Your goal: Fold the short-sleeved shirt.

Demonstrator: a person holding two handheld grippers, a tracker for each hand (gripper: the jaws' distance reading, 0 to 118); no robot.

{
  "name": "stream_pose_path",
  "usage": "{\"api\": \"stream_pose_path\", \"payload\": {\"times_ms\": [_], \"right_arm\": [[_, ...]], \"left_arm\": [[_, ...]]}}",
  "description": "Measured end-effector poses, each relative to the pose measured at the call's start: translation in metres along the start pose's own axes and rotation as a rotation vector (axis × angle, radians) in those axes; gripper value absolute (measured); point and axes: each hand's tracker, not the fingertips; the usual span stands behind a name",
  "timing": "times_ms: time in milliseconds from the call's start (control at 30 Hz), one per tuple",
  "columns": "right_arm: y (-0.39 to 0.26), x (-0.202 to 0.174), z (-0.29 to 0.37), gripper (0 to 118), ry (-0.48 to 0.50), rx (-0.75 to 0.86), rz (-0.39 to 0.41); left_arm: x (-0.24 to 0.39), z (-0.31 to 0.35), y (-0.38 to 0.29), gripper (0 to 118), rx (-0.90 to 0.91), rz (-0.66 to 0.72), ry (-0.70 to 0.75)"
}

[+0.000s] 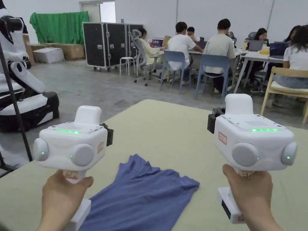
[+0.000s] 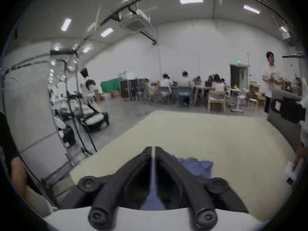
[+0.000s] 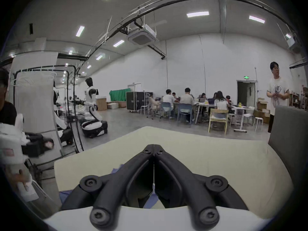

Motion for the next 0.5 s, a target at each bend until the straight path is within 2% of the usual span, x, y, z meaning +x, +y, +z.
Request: {"api": "stream_pose_path", "payload": {"times_ms": [33, 67, 100, 167, 333, 500], "right_arm": [[-0.007, 0.005, -0.003, 3, -0.007, -0.020, -0.003], [-0.014, 0.011, -0.010, 3, -0.018, -0.044, -0.004], [-0.022, 0.017, -0.017, 3, -0.025, -0.069, -0.004], [-0.044, 0.034, -0.033, 3, -0.046, -0.126, 0.005], [-0.097, 0.068, -0.072, 3, -0.090, -0.248, 0.013], [-0.148, 0.099, -0.107, 3, -0.102, -0.340, -0.002]], "left_arm": [[0.008, -0.016, -0.014, 29, -0.062, 0.011, -0.030], [0.017, -0.035, -0.030, 70, -0.132, 0.005, -0.063], [0.024, -0.047, -0.048, 89, -0.165, -0.015, -0.097], [0.049, -0.080, -0.085, 89, -0.265, -0.071, -0.107], [0.097, -0.152, -0.156, 89, -0.445, -0.083, -0.228], [0.149, -0.199, -0.215, 89, -0.537, -0.106, -0.266]]}}
